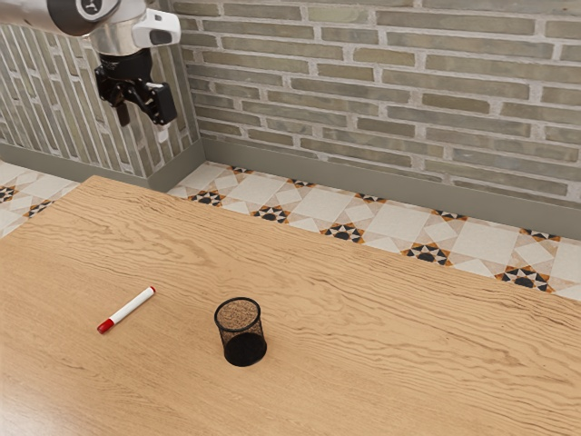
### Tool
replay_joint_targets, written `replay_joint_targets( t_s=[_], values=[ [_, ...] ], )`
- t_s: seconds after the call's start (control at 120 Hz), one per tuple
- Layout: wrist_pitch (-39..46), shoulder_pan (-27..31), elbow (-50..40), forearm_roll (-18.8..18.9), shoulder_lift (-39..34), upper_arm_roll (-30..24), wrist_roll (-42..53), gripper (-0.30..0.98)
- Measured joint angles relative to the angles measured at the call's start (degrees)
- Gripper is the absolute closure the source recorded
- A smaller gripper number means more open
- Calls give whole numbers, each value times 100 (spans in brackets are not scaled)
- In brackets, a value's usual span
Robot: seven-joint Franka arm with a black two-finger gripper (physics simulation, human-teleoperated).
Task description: Put the marker into the pen holder.
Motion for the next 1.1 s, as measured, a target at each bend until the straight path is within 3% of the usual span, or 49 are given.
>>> replay_joint_targets(
  t_s=[0.283, 0.4, 0.575, 0.717, 0.95, 1.1],
  values=[
    [-15, -7, -4, -99, -8, 8, 13, 0],
    [44, 78, -193, 82, 250, -25, -21, 0],
    [1458, 1006, -2010, -107, 1012, 0, -19, 0],
    [2495, 1136, -2818, -209, 1172, 0, 21, 0],
    [3952, 1147, -4776, -207, 127, 7, 1, 0],
    [4681, 1149, -4992, -62, 308, 9, -28, 0]
  ],
)
